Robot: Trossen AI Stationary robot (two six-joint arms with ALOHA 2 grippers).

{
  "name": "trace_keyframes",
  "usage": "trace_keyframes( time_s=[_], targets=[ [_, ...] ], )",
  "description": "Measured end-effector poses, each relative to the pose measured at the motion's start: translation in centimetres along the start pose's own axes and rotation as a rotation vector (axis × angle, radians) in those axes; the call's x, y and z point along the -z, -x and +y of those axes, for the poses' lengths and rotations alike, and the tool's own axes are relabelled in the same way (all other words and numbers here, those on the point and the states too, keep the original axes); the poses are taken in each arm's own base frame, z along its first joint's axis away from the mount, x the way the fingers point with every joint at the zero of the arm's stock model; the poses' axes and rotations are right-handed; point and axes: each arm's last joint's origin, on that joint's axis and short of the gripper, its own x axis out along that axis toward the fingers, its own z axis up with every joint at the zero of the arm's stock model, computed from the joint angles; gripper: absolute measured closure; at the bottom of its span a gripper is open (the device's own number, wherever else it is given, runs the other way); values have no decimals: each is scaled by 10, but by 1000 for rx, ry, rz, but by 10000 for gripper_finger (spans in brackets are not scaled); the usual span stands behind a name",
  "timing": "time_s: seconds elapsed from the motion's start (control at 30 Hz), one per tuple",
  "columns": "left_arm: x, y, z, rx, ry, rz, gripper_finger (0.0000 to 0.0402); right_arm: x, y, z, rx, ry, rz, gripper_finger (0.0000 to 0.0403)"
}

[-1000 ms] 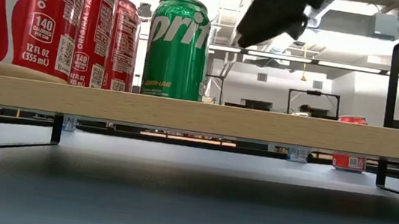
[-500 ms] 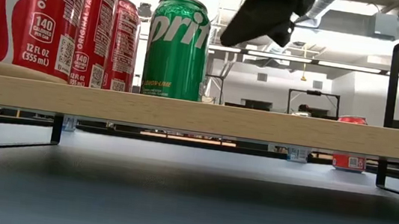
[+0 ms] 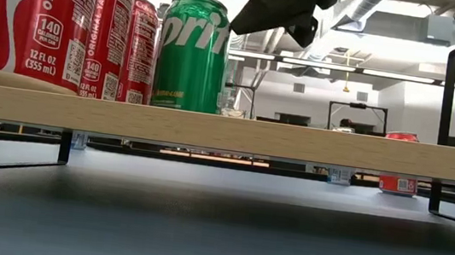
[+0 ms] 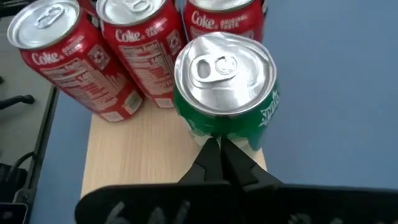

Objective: Place canned beverage on shelf
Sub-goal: Put the top left green soda can on the shelf aligned with the left red soda can, then put the left green soda can on the shelf aligned with the other green soda can

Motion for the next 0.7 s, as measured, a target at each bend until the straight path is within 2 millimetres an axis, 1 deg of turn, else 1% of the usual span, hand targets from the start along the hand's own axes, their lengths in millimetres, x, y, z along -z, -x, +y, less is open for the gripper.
trace_keyframes(
  time_s=[0.27,0.37,0.5,0.7],
  targets=[
    [0,0,0,1,1,2,99,-1,-1,-5,11,3,10,403],
    [0,0,0,1,1,2,99,-2,5,-4,50,11,-14,403],
    [0,0,0,1,1,2,99,-5,12,-5,56,5,-25,403],
    [0,0,0,1,2,2,99,-4,14,3,37,7,-36,403]
  ],
)
